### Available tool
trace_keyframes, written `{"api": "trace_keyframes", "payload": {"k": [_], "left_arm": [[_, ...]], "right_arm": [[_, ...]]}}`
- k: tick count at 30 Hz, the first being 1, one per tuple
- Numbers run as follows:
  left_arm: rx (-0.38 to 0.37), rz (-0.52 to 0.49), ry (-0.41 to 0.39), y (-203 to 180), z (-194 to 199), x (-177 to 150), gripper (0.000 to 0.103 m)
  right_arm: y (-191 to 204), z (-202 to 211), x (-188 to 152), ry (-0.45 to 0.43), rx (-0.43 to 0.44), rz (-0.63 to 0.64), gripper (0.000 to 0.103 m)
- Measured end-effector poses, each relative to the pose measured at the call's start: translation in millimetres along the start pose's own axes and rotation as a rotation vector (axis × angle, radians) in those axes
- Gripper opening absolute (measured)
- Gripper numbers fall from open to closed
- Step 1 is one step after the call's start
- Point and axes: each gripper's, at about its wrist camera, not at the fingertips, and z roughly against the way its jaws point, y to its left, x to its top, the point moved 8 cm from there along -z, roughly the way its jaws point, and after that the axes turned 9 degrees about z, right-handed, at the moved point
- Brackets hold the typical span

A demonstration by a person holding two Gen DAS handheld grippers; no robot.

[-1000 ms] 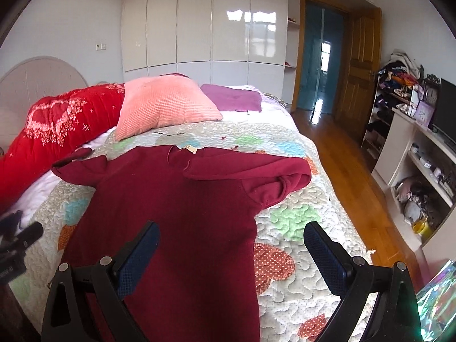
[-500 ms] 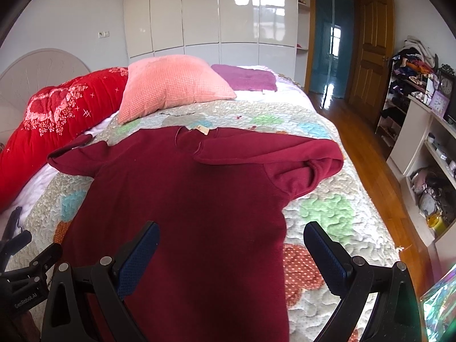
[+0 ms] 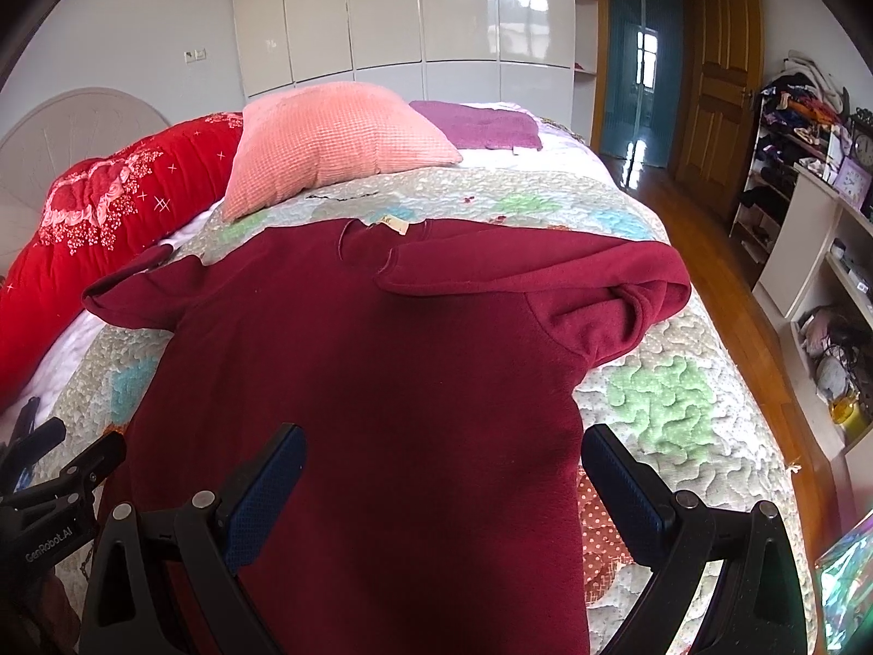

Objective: Fold small clothes

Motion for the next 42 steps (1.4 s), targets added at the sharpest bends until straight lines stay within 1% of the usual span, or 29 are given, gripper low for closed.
{"api": "trace_keyframes", "payload": {"k": [7, 14, 16, 19, 20, 21, 23, 25, 29, 30, 32, 33, 34, 37, 39, 40, 41, 42], "left_arm": [[0.005, 0.010, 0.015, 4.5, -9.6, 2.9, 0.091], [0.018, 0.022, 0.025, 16.8, -19.9, 9.7, 0.091], [0.015, 0.026, 0.028, 23.5, -22.4, 15.0, 0.091], [0.020, 0.075, 0.026, 46.7, -27.8, 33.9, 0.091], [0.028, 0.084, 0.025, 54.2, -29.7, 40.6, 0.091], [0.039, 0.092, 0.021, 63.0, -31.9, 48.5, 0.091], [0.088, 0.116, 0.003, 87.8, -37.8, 70.1, 0.091], [0.131, 0.146, -0.019, 114.0, -43.9, 96.0, 0.091], [0.198, 0.208, -0.062, 156.8, -60.6, 144.5, 0.091], [0.218, 0.207, -0.055, 165.4, -71.5, 157.5, 0.091], [0.254, 0.184, -0.030, 175.8, -94.0, 173.4, 0.091], [0.281, 0.168, -0.014, 180.6, -106.4, 178.7, 0.091], [0.327, 0.144, 0.010, 186.3, -122.8, 184.4, 0.091], [0.392, 0.120, 0.052, 199.9, -159.2, 190.2, 0.091], [0.413, 0.115, 0.092, 208.2, -179.6, 188.8, 0.090], [0.408, 0.117, 0.104, 212.4, -187.5, 188.0, 0.082], [0.393, 0.127, 0.112, 217.5, -193.6, 186.1, 0.062], [0.377, 0.145, 0.126, 221.9, -198.8, 185.5, 0.050]], "right_arm": [[9.8, -5.7, 1.2, 0.007, 0.009, 0.011, 0.100], [29.8, -17.9, 9.7, 0.013, 0.022, 0.046, 0.100], [36.5, -22.7, 12.5, 0.018, 0.029, 0.052, 0.100], [49.7, -31.7, 19.2, 0.024, 0.048, 0.064, 0.100], [55.8, -35.7, 23.1, 0.026, 0.063, 0.065, 0.097], [61.9, -38.8, 27.0, 0.024, 0.084, 0.065, 0.094], [79.5, -48.5, 38.4, 0.026, 0.144, 0.067, 0.094], [94.7, -58.7, 48.0, 0.038, 0.180, 0.070, 0.092], [124.6, -74.3, 65.1, 0.031, 0.202, 0.116, 0.091], [131.6, -78.1, 67.3, 0.031, 0.206, 0.128, 0.091], [140.5, -85.2, 67.6, 0.043, 0.218, 0.137, 0.091], [144.3, -89.6, 66.5, 0.055, 0.228, 0.139, 0.091], [146.9, -94.2, 66.0, 0.067, 0.239, 0.141, 0.091], [150.9, -104.7, 59.7, 0.106, 0.270, 0.152, 0.091], [150.1, -108.1, 55.2, 0.121, 0.279, 0.157, 0.091], [149.4, -109.7, 54.2, 0.126, 0.279, 0.157, 0.091], [149.1, -112.2, 53.7, 0.128, 0.279, 0.155, 0.091], [148.0, -113.4, 53.4, 0.129, 0.281, 0.152, 0.091]]}}
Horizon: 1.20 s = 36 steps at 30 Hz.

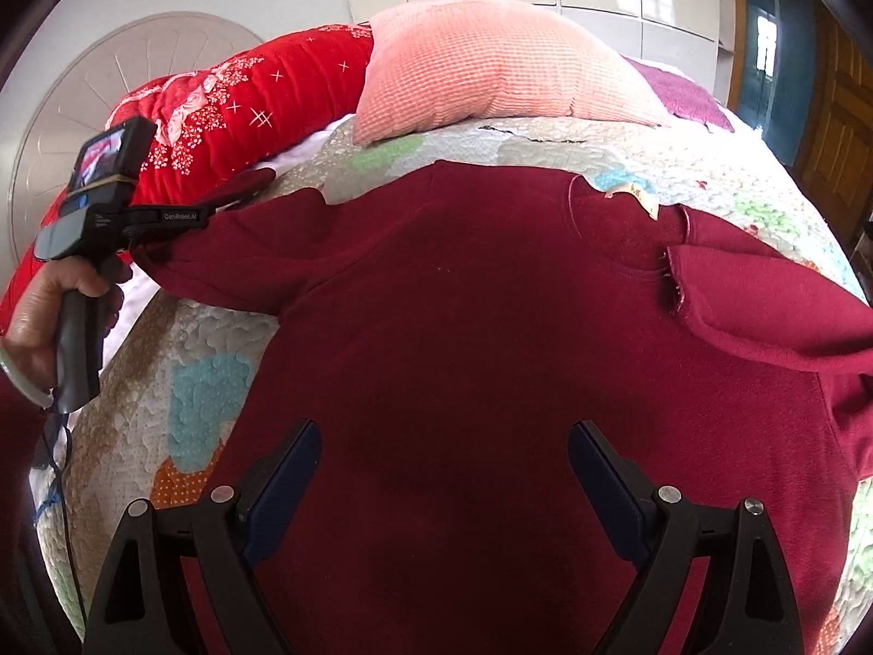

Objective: Fold small clothes

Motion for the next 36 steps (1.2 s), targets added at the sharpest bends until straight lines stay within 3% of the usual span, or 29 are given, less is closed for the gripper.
{"api": "trace_keyframes", "payload": {"k": [1, 2, 4, 6, 9, 13, 16, 19, 23, 25, 27, 28, 30, 31, 33, 36], "left_arm": [[-0.044, 0.038, 0.029, 5.8, -4.7, -1.7, 0.029], [-0.090, 0.072, 0.046, 8.2, -6.0, -1.6, 0.020], [-0.161, 0.111, 0.024, 10.9, 6.2, 1.9, 0.014], [-0.210, 0.079, -0.055, 5.6, 39.2, 8.2, 0.012], [-0.363, 0.046, -0.150, -17.1, 107.6, 20.5, 0.012], [-0.650, -0.019, -0.275, -69.2, 219.3, 24.8, 0.012], [-0.824, -0.081, -0.282, -115.1, 263.9, 2.6, 0.012], [-0.917, -0.148, -0.203, -172.0, 262.9, -46.4, 0.012], [-0.944, -0.219, 0.049, -243.4, 202.3, -121.2, 0.012], [-0.881, -0.284, 0.081, -259.3, 183.1, -147.2, 0.016], [-0.844, -0.319, 0.073, -258.8, 183.2, -159.0, 0.016], [-0.862, -0.325, 0.060, -253.3, 191.6, -158.5, 0.017], [-0.885, -0.325, 0.029, -241.6, 208.4, -148.7, 0.029], [-0.884, -0.325, 0.005, -231.9, 217.4, -142.1, 0.040], [-0.893, -0.330, -0.065, -210.0, 235.9, -132.5, 0.050], [-0.835, -0.329, -0.143, -181.1, 239.7, -117.2, 0.057]], "right_arm": [[-0.9, -0.8, -0.6, 0.000, 0.005, -0.002, 0.091], [-2.4, -1.7, -1.4, -0.001, 0.012, -0.005, 0.091], [-5.9, -1.2, -2.4, -0.002, 0.017, -0.010, 0.091], [-13.2, 3.0, -2.6, -0.011, 0.012, -0.019, 0.091], [-32.6, 18.3, 0.5, -0.046, -0.014, -0.053, 0.091], [-64.2, 42.5, 2.0, -0.082, -0.055, -0.108, 0.091], [-92.0, 59.2, -6.2, -0.096, -0.092, -0.166, 0.091], [-119.3, 69.3, -20.8, -0.090, -0.115, -0.231, 0.091], [-151.8, 76.3, -40.0, -0.057, -0.156, -0.297, 0.091], [-165.5, 79.0, -48.0, -0.040, -0.178, -0.303, 0.091], [-175.7, 83.0, -51.7, -0.030, -0.209, -0.286, 0.091], [-180.9, 85.5, -51.3, -0.034, -0.232, -0.267, 0.091], [-188.9, 86.8, -48.9, -0.040, -0.273, -0.228, 0.091], [-191.3, 84.1, -46.9, -0.039, -0.279, -0.210, 0.091], [-198.7, 78.4, -41.9, -0.045, -0.251, -0.205, 0.091], [-222.9, 62.4, -35.6, -0.056, -0.182, -0.329, 0.091]]}}
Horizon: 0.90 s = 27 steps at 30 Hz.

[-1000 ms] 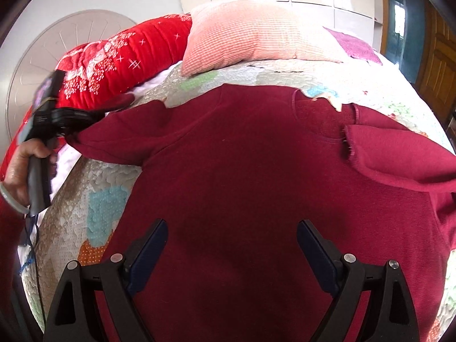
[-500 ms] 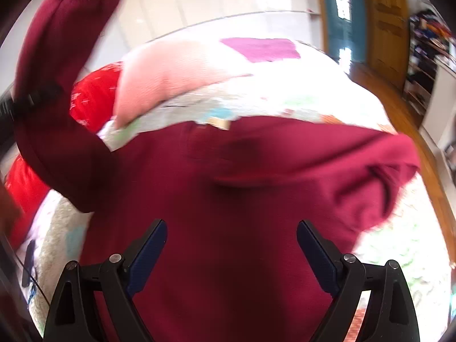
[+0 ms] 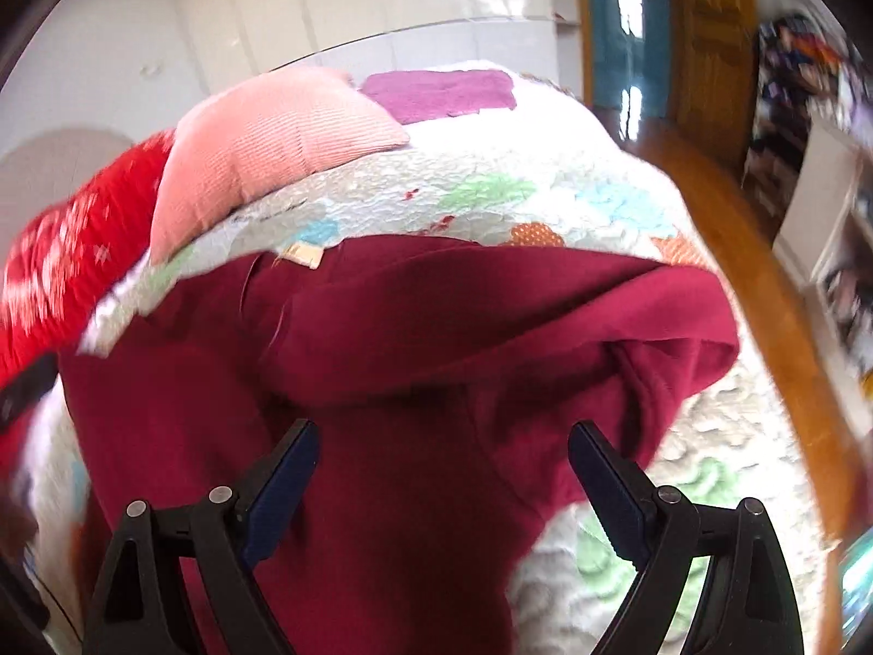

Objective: Fold small clothes

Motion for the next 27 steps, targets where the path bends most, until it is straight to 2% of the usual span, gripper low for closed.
{"api": "trace_keyframes", "payload": {"k": [2, 3, 4, 5, 6, 7, 10, 14, 15, 16, 17, 18, 19, 21, 22, 24, 27], "left_arm": [[0.061, 0.001, -0.014, 21.2, 7.2, 0.4, 0.057], [0.091, 0.010, -0.012, 32.9, 8.2, -0.6, 0.057], [0.119, 0.026, -0.006, 45.1, 8.3, -2.7, 0.057], [0.134, 0.044, 0.002, 54.6, 9.0, -7.3, 0.057], [0.146, 0.062, 0.008, 63.9, 8.1, -9.4, 0.057], [0.155, 0.078, 0.014, 72.8, 8.8, -11.4, 0.057], [0.194, 0.087, 0.013, 91.2, 8.7, -15.2, 0.057], [0.225, 0.084, 0.019, 100.0, 7.2, -23.1, 0.057], [0.229, 0.084, 0.018, 100.7, 8.0, -25.8, 0.057], [0.232, 0.085, 0.016, 100.1, 7.1, -26.7, 0.057], [0.235, 0.085, 0.018, 98.7, 5.6, -27.0, 0.057], [0.240, 0.085, 0.022, 99.1, 4.6, -27.7, 0.057], [0.243, 0.086, 0.023, 99.5, 3.6, -28.2, 0.057], [0.248, 0.087, 0.026, 102.6, -0.2, -29.4, 0.057], [0.255, 0.089, 0.029, 104.8, -2.9, -30.0, 0.057], [0.265, 0.102, 0.032, 108.7, -8.4, -30.3, 0.057], [0.269, 0.126, 0.018, 111.4, -12.9, -26.9, 0.057]], "right_arm": [[-9.7, -22.3, 5.3, 0.027, 0.050, -0.110, 0.091], [-12.1, -30.9, 6.5, 0.034, 0.069, -0.146, 0.082], [-12.1, -37.5, 9.7, 0.020, 0.087, -0.169, 0.067], [-11.9, -42.5, 17.8, -0.016, 0.112, -0.171, 0.021], [-13.6, -46.6, 22.6, -0.021, 0.108, -0.160, 0.004], [-17.0, -49.6, 28.2, -0.022, 0.079, -0.151, 0.004], [-31.4, -39.7, 59.7, -0.099, -0.007, -0.108, 0.004], [-71.1, -16.1, 114.4, -0.228, -0.316, -0.052, 0.004], [-81.1, -21.0, 122.6, -0.216, -0.383, -0.045, 0.007], [-88.1, -32.3, 126.4, -0.166, -0.414, -0.034, 0.011], [-92.6, -49.2, 124.7, -0.070, -0.399, -0.025, 0.020], [-91.1, -65.9, 115.9, 0.037, -0.306, -0.052, 0.021], [-85.6, -71.9, 105.7, 0.091, -0.187, -0.106, 0.021], [-61.1, -60.7, 81.0, 0.111, 0.056, -0.193, 0.025], [-48.4, -49.5, 69.0, 0.114, 0.110, -0.183, 0.026], [-13.6, -18.5, 41.8, 0.089, 0.189, -0.061, 0.031], [28.7, 11.1, -5.1, 0.074, 0.319, 0.051, 0.033]]}}
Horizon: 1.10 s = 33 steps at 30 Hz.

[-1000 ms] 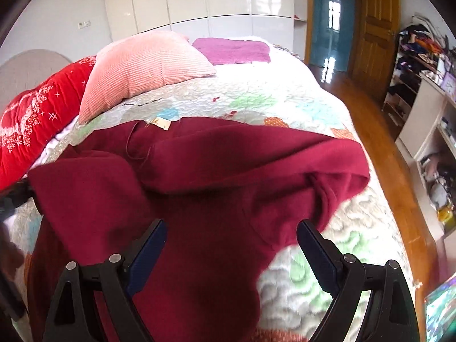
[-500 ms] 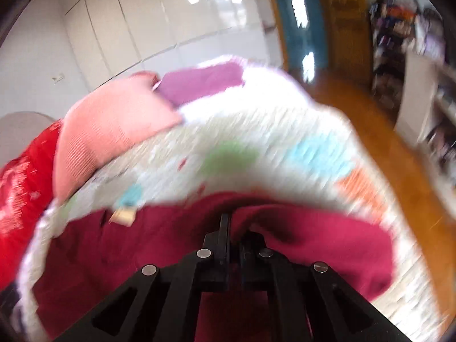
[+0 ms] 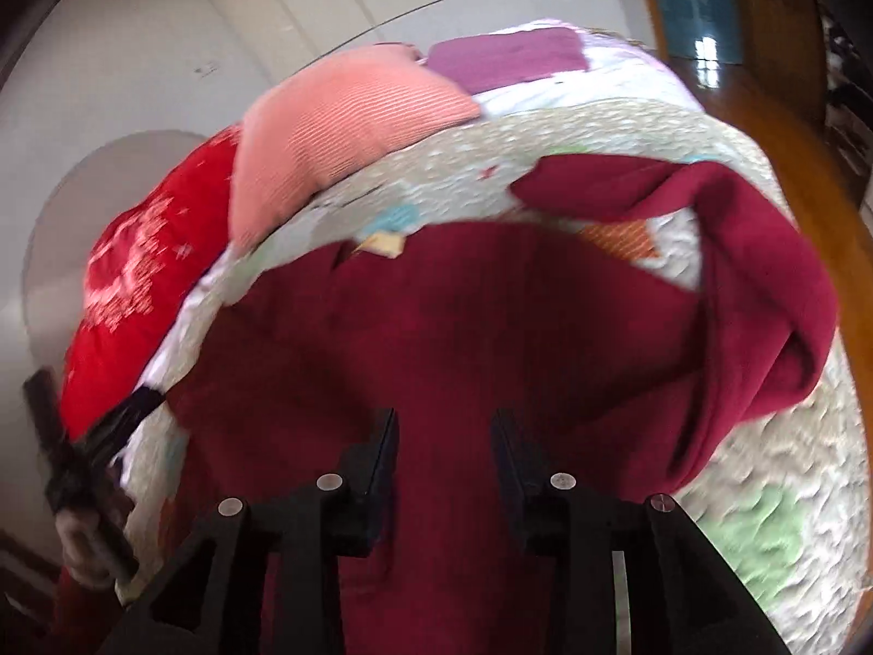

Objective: Fold small clothes

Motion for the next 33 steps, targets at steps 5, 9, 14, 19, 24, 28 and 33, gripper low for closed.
{"api": "trace_keyframes", "payload": {"k": [5, 9, 14, 19, 24, 28, 33], "left_arm": [[-0.010, 0.050, -0.027, -3.6, -3.4, 9.9, 0.057], [-0.011, 0.054, 0.004, -6.8, -13.1, 6.1, 0.057], [0.001, 0.002, 0.055, -9.0, -26.0, -9.8, 0.057], [0.005, 0.005, 0.048, -1.9, -21.6, -12.2, 0.057], [0.031, 0.025, 0.032, 2.7, -20.3, -10.6, 0.057], [0.015, 0.056, 0.004, 1.2, -7.9, -3.8, 0.057], [-0.002, 0.018, -0.009, -10.8, -5.2, 6.2, 0.057]], "right_arm": [[28.4, -20.4, -47.2, 0.059, 0.026, 0.047, 0.033], [38.3, -39.1, -55.3, 0.043, 0.008, 0.060, 0.033], [60.3, -42.7, -45.8, 0.040, -0.057, 0.277, 0.006], [48.0, 8.5, 13.8, -0.106, -0.313, 0.432, 0.006], [-4.6, -13.8, 57.5, -0.055, -0.475, 0.394, 0.006], [-34.2, -50.0, 53.3, 0.046, -0.387, 0.279, 0.007], [-35.8, 0.1, 55.0, -0.083, -0.470, 0.228, 0.049]]}}
